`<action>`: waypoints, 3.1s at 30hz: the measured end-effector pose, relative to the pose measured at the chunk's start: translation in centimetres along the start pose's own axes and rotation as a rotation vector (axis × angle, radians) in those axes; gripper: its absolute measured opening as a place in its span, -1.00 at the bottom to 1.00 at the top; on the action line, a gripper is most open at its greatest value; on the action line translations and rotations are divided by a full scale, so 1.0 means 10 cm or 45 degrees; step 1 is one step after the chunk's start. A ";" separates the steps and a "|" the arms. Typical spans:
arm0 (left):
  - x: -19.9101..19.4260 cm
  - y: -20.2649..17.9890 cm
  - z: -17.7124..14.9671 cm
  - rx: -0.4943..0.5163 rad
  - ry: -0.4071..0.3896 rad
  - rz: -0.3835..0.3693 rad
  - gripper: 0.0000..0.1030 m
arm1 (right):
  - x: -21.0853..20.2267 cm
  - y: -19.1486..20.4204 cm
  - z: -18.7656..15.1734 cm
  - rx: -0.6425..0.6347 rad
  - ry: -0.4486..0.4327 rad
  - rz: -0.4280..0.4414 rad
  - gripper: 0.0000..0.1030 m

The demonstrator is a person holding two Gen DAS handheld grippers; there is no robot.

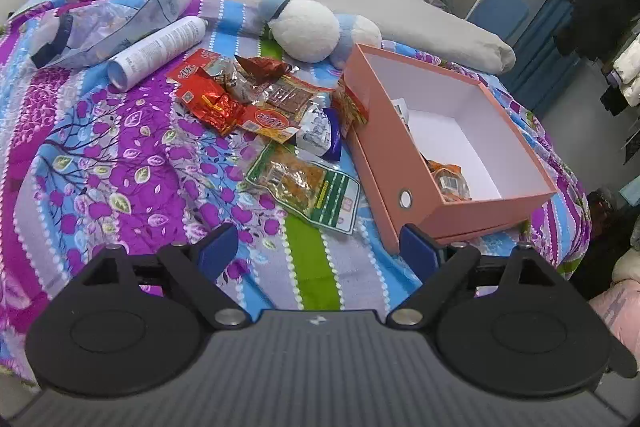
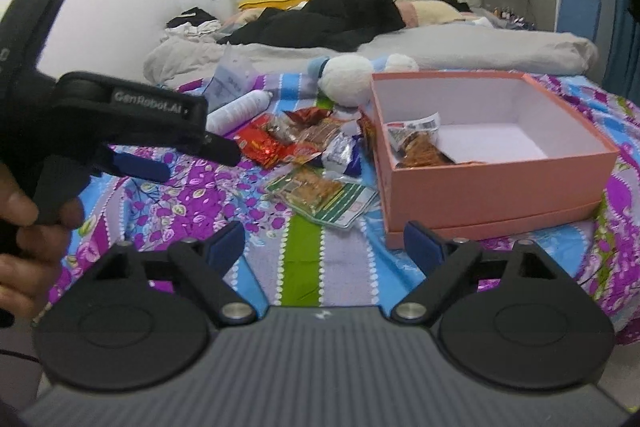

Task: Organize snacks
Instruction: 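Withdraw both tools from the box back toward the snack pile, then grasp the red foil packet with left gripper while right gripper grasps the green-labelled packet, then lift the red foil packet with left gripper while right gripper lifts the green-labelled packet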

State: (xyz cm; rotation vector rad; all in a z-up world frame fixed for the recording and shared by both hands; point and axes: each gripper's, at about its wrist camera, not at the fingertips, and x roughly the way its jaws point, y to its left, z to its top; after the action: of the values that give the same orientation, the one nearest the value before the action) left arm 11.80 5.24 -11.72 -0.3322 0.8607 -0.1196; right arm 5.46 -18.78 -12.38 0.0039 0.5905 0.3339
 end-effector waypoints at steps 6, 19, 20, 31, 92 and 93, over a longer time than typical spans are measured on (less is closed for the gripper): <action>0.40 0.18 0.19 0.012 0.014 0.028 0.75 | 0.37 0.05 0.03 -0.037 0.057 0.046 0.70; 1.58 1.09 0.89 -0.061 0.039 0.132 0.75 | 1.64 0.28 0.20 -0.310 0.144 0.087 0.69; 1.67 1.13 0.94 -0.061 0.046 0.131 0.75 | 1.74 0.30 0.20 -0.346 0.158 0.078 0.69; 2.51 1.23 1.20 -0.061 0.128 0.155 0.75 | 2.49 0.42 0.33 -0.540 0.321 0.139 0.69; 1.14 0.83 -0.26 -0.118 0.173 0.118 0.05 | 1.37 0.13 -0.34 -0.532 0.294 0.138 -0.52; 1.12 0.84 -0.27 -0.128 0.172 0.117 0.08 | 1.35 0.12 -0.35 -0.523 0.293 0.139 -0.41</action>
State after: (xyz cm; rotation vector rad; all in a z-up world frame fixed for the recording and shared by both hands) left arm 16.78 9.85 -24.21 -0.3811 1.0167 -0.0139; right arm 13.75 -13.78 -22.52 -0.4029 0.7421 0.5617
